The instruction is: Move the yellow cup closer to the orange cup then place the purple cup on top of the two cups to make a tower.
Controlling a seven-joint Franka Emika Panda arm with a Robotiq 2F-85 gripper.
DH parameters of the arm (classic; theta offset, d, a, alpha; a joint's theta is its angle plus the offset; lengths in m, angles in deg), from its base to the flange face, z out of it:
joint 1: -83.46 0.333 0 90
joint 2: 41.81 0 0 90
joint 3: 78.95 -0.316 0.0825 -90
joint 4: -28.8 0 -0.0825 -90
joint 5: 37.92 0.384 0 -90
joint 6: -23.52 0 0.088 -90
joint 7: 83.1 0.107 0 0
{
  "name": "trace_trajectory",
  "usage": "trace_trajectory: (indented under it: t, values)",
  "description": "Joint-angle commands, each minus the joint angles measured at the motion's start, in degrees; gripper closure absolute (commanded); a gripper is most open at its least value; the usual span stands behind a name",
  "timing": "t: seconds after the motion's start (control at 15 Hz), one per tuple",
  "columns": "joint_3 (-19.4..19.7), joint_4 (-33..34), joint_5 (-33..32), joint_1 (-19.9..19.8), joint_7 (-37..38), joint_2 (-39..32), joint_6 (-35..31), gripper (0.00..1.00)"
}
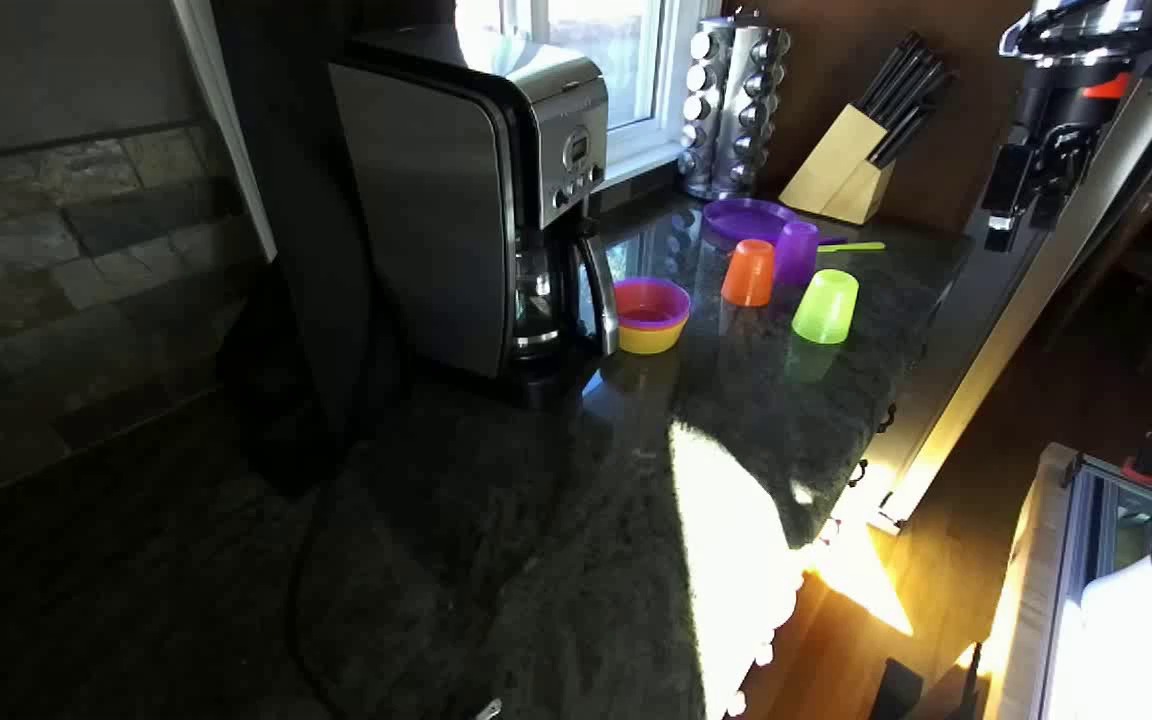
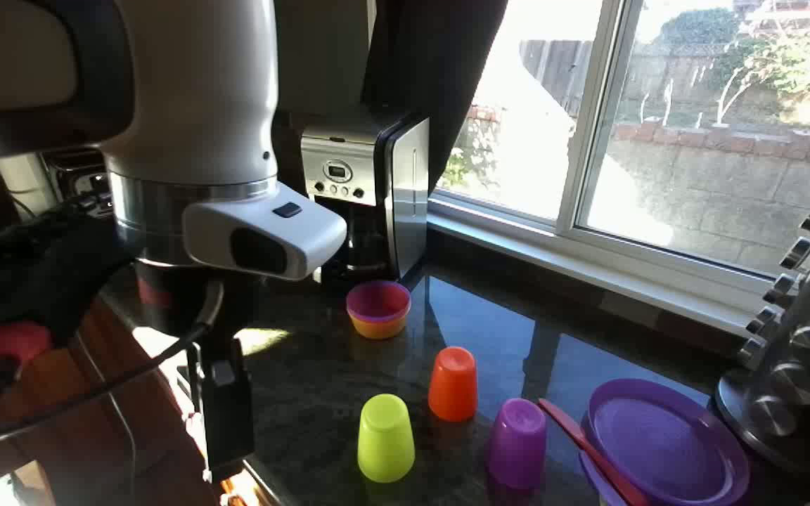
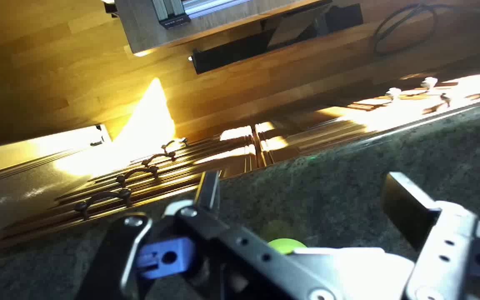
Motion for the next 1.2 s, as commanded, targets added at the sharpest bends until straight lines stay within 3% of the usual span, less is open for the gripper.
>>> trace_trajectory:
  t: [0.0, 0.33, 0.73, 1.13]
  values:
    - [0.1, 0.2, -0.1, 0.2, 0.1, 0.0, 0.2, 0.00]
    - [0.1, 0.2, -0.1, 0.2, 0.1, 0.0, 0.2, 0.00]
    - [-2.0, -2.1, -0.9, -1.0, 8.8, -2.9, -17.6, 0.00]
    - [-1.6, -1.4, 0.5, 0.7, 5.0, -12.4, -29.7, 0.00]
